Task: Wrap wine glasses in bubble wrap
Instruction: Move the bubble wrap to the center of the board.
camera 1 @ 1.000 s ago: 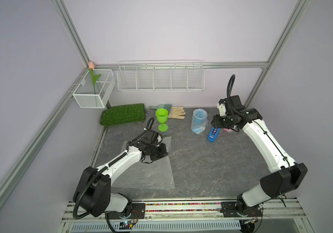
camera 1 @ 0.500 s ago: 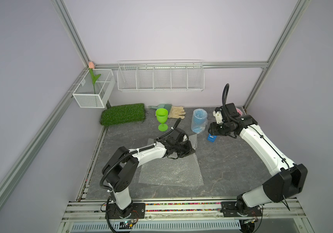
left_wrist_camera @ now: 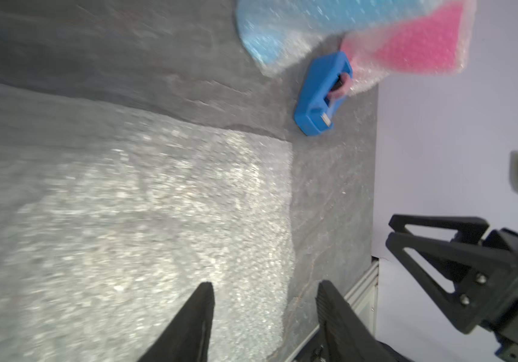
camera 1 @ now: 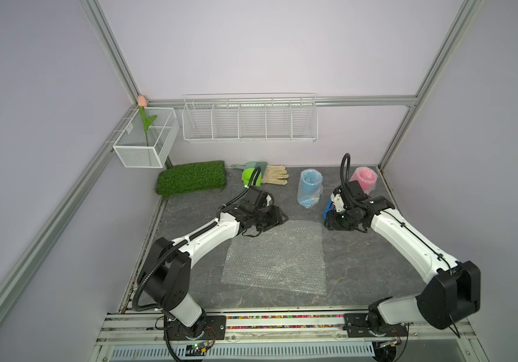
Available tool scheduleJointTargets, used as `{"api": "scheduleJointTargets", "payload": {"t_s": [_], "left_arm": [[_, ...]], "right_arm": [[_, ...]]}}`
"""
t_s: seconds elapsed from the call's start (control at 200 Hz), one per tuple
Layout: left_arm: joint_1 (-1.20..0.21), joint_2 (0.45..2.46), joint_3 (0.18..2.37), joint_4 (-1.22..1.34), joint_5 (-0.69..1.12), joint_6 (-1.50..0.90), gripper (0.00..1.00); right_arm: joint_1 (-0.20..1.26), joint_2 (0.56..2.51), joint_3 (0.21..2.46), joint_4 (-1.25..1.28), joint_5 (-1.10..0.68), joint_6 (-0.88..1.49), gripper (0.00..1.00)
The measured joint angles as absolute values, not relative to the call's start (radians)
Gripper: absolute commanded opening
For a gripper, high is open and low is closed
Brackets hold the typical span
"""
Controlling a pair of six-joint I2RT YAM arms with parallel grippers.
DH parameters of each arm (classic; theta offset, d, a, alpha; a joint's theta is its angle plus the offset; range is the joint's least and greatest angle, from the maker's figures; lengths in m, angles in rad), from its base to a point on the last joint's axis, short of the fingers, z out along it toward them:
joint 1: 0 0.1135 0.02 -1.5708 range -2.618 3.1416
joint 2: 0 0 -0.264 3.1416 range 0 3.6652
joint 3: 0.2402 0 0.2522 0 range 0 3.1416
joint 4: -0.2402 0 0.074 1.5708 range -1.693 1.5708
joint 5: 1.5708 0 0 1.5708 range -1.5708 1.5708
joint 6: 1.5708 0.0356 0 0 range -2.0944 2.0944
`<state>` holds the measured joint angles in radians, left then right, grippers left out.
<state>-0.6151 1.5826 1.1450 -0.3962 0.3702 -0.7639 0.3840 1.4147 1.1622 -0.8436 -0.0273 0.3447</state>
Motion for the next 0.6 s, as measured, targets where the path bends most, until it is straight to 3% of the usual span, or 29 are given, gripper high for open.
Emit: {"api": "scheduleJointTargets", "payload": {"t_s": [0.33,0.6], "left_arm": [[-0.36,1.569,1.015,-0.651,0.224,-0.48,0.55],[-0.277,1.595,0.965,-0.7,0.12,-0.421,0.53]], "right_arm": [[0.435,1.441,0.923,-0.708,-0.057,0.457,0.52],[0.447,1.511,0.835,-0.63,-0.077,0.495,0.38]]}}
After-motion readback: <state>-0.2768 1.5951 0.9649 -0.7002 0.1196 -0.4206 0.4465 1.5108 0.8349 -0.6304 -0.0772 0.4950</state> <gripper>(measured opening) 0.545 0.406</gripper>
